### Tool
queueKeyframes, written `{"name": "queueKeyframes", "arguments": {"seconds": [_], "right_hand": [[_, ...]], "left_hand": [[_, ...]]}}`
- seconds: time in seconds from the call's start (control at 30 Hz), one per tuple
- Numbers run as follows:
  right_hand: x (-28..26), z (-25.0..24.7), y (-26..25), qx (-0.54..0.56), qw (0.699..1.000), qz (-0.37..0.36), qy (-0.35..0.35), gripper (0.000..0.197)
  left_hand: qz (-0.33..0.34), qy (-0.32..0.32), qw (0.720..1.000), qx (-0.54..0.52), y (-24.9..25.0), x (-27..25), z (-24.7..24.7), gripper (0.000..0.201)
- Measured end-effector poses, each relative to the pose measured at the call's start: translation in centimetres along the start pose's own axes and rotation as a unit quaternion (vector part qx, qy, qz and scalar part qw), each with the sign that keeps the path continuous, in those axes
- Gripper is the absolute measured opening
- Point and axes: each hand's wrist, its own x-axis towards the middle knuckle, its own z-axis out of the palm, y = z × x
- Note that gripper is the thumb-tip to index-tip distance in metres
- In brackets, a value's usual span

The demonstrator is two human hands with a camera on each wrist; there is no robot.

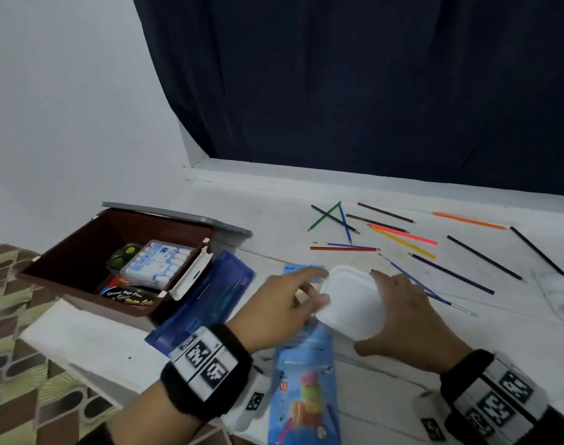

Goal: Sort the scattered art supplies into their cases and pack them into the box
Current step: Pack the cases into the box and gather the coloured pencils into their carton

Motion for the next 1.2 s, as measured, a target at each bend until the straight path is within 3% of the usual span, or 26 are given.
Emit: {"name": "queueKeyframes", "arguments": {"seconds": [0.17,0.3,0.47,0.6,0.87,1.0,1.2], "right_hand": [[-0.1,-1.3,-7.7,0.043,0.994,-0.079,0.062,0.117],[1.5,-0.8,-15.5,0.031,0.99,-0.121,0.067,0.118],[4.0,0.9,-25.2,0.031,0.988,-0.137,0.058,0.121],[5.9,2.5,-32.5,0.013,0.991,-0.127,0.033,0.113],[11.8,7.0,-41.3,-0.127,0.988,-0.082,-0.019,0.108],[14.4,8.1,-43.7,-0.195,0.978,-0.06,-0.042,0.093],[16.8,9.9,-46.3,-0.26,0.964,-0.045,-0.038,0.086]], "left_hand": [[0.072,0.13,0.987,-0.065,-0.8,-4.1,-9.5,0.023],[0.079,0.206,0.974,-0.057,-5.7,-7.1,-17.8,0.016],[0.034,0.25,0.967,0.04,-16.1,-9.9,-26.6,0.016],[0.026,0.249,0.959,0.136,-22.9,-10.3,-31.4,0.017],[0.03,0.215,0.975,0.048,-28.6,-8.0,-34.0,0.035],[0.038,0.222,0.974,0.026,-29.0,-8.1,-33.6,0.033],[0.029,0.213,0.977,-0.004,-29.4,-8.3,-33.9,0.031]]}}
